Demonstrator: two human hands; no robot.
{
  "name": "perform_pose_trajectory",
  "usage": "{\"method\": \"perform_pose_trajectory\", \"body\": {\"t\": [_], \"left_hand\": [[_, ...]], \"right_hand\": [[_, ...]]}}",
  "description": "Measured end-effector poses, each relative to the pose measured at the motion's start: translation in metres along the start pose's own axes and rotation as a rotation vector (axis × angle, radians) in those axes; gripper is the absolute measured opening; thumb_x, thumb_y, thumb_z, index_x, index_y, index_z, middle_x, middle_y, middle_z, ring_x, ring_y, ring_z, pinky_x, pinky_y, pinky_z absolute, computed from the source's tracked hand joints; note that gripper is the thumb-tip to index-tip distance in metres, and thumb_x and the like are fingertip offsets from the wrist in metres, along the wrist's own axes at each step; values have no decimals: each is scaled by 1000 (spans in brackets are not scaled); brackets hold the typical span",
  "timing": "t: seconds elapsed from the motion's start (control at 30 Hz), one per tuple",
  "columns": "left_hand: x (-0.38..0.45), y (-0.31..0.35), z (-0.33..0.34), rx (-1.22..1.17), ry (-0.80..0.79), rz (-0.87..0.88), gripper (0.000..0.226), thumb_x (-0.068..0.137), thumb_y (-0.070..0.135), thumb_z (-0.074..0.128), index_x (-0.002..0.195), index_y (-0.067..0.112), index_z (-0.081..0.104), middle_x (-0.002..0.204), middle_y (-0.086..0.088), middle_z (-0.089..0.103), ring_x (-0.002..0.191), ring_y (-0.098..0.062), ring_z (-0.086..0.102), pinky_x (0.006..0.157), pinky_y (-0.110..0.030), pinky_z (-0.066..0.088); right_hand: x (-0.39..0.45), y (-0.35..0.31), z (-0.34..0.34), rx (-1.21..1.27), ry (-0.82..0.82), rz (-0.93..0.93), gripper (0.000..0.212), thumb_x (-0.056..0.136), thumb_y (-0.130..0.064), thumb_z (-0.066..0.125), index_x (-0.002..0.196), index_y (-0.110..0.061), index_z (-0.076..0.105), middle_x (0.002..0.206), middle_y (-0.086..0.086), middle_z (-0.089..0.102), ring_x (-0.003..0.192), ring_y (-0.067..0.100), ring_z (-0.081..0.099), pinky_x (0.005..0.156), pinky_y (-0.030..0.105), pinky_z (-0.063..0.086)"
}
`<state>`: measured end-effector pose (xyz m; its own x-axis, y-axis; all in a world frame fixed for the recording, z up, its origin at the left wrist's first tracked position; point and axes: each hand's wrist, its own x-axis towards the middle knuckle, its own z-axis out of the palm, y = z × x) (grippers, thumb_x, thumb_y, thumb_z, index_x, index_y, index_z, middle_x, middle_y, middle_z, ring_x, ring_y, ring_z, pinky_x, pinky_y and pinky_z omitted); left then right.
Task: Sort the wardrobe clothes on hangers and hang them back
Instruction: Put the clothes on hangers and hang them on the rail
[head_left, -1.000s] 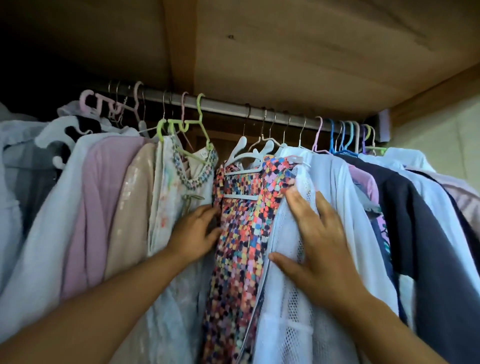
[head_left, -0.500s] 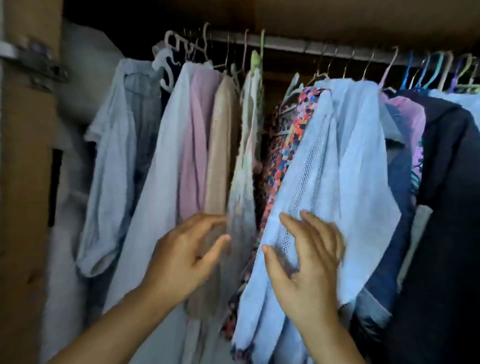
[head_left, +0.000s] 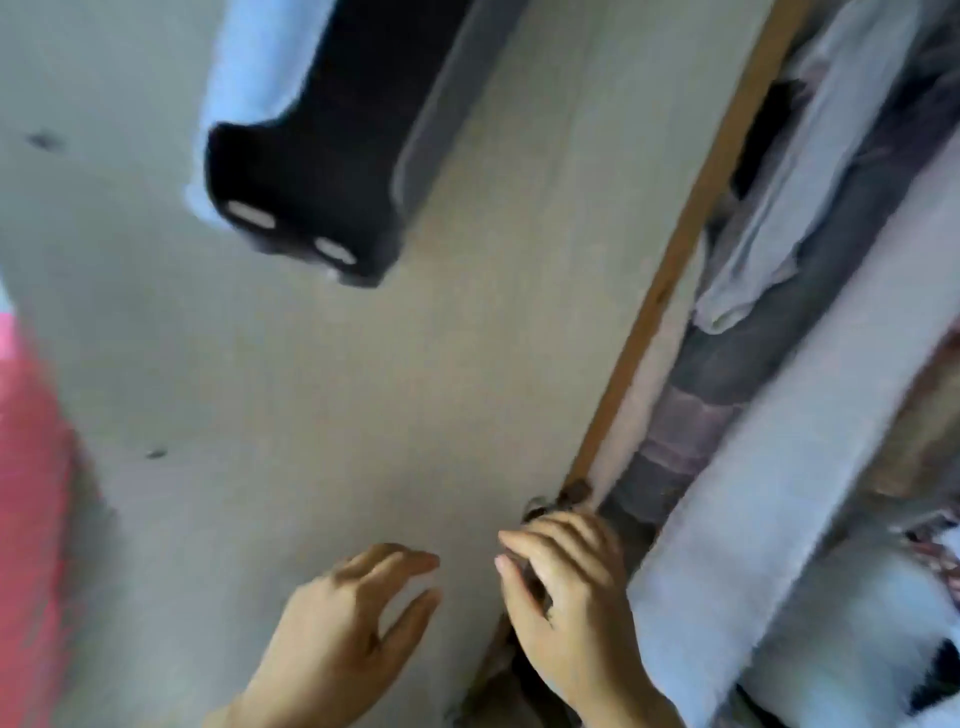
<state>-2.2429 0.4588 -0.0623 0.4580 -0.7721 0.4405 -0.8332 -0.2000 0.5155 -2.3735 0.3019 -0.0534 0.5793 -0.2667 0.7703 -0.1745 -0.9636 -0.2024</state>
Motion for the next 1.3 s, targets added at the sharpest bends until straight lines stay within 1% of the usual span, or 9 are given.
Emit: {"method": "perform_pose_trajectory", "body": {"t": [0.2,0.3,0.4,0.53,0.63,0.8,1.0,1.17,1.3], "left_hand": [[-137,-102,-83,174,108,-487,27,77,55,47,91,40,66,85,27,64,73,3,60,52,-10,44],[-205,-139,-128,210,217,-747,33,75,55,47,101,40,58,85,27,65,70,3,63,55,-17,50],[-267,-162,-165,286,290,-938,34,75,55,46,103,41,60,88,26,66,74,2,65,56,-16,48],[-333,-172,-203,313,348,-1168,20,88,41,59,106,50,57,99,28,62,95,1,63,70,-16,44],[-377,-174,-217,326,410,-1285,21,87,43,61,105,53,56,91,36,55,89,5,62,65,-10,39],[-431,-175,-224,301,562,-1459,35,78,58,44,102,39,63,80,24,66,70,10,61,54,-21,53],[-464,-196,-234,354,723,-1648,47,77,63,41,105,36,67,80,40,54,80,18,57,60,-10,43],[-476,-241,-253,340,822,-1845,57,72,68,35,108,36,67,81,35,58,83,18,54,62,-13,43],[-487,-295,-271,261,823,-1991,49,75,65,43,111,39,64,85,30,62,85,14,56,66,-10,41]], "right_hand": [[-20,-126,124,405,-190,-238,11,80,-20,64,76,-12,71,76,-4,64,76,18,58,76,26,46],[-24,-198,170,574,-257,-331,23,90,-26,54,77,-14,70,76,-4,61,78,16,55,75,25,45],[-29,-265,209,708,-318,-425,17,85,-24,57,78,-14,70,76,-4,62,78,14,54,73,25,44],[-39,-343,250,820,-462,-520,14,78,-23,60,79,-14,71,76,-6,62,78,12,53,69,24,44],[-47,-388,273,921,-636,-558,13,78,-26,60,87,-20,67,78,-8,62,81,10,54,67,24,49],[-53,-457,304,979,-917,-665,26,78,-33,55,103,-27,61,80,-9,61,82,7,54,69,19,46],[-61,-540,359,1053,-1112,-830,30,79,-34,54,105,-22,65,82,-19,59,84,1,50,77,5,35],[-66,-615,427,1053,-1229,-917,34,75,-29,63,107,-15,67,84,-11,65,87,10,57,75,16,44],[-75,-678,489,1027,-1268,-1021,32,76,-31,58,101,-14,68,89,-4,66,87,20,60,75,25,48]]}}
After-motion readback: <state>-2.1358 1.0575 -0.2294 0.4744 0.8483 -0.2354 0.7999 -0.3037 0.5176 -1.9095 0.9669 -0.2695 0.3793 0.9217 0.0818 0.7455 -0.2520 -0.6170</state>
